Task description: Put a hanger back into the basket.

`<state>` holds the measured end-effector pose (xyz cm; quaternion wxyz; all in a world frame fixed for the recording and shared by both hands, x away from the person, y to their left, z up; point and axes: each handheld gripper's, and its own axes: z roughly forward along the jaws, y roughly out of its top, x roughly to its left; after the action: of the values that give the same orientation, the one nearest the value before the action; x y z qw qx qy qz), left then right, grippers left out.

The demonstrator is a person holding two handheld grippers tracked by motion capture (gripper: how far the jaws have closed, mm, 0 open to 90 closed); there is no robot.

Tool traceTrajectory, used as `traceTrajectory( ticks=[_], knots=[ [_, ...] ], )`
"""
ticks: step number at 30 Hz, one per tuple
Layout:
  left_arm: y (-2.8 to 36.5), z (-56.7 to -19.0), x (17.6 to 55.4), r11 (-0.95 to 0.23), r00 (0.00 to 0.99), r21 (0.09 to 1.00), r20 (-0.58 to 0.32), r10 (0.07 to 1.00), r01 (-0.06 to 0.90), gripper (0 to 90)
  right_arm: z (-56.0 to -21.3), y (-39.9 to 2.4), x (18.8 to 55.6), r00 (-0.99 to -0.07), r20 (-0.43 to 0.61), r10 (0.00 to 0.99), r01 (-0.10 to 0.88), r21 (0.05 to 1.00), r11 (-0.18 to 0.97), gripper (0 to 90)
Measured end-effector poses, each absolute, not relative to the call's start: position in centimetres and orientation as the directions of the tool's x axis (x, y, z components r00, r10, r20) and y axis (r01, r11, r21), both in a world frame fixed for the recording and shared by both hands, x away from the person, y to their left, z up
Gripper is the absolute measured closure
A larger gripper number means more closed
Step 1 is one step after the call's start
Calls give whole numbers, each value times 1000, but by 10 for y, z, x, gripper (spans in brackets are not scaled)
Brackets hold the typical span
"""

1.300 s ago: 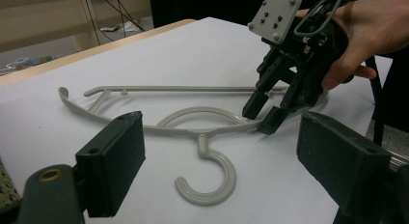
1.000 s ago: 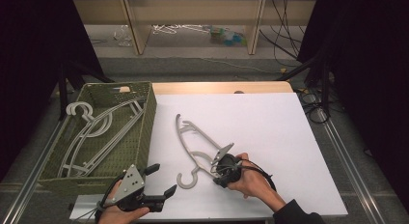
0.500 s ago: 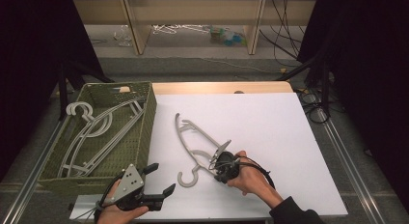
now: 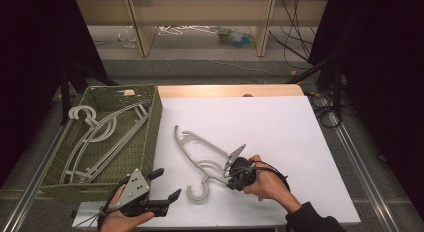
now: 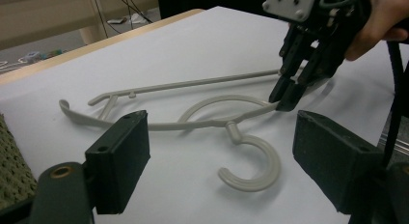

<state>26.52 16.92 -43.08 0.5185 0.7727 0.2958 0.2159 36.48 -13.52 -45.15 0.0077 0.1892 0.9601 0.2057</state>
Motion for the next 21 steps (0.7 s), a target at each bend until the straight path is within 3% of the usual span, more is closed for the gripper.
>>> traceTrajectory(
  ticks=[4,7,21],
  knots=[
    [162,-432,273,-322,740,919,52,671,228,244,-444,-139,358,-941,76,329,330,408,851,821],
    [155,-434,278,-403,764,892,110,636,206,345,-439,-142,351,-948,95,303,314,414,854,821],
    [129,-446,299,-552,808,801,158,568,231,378,-422,-158,338,-966,126,227,259,445,857,820]
  ],
)
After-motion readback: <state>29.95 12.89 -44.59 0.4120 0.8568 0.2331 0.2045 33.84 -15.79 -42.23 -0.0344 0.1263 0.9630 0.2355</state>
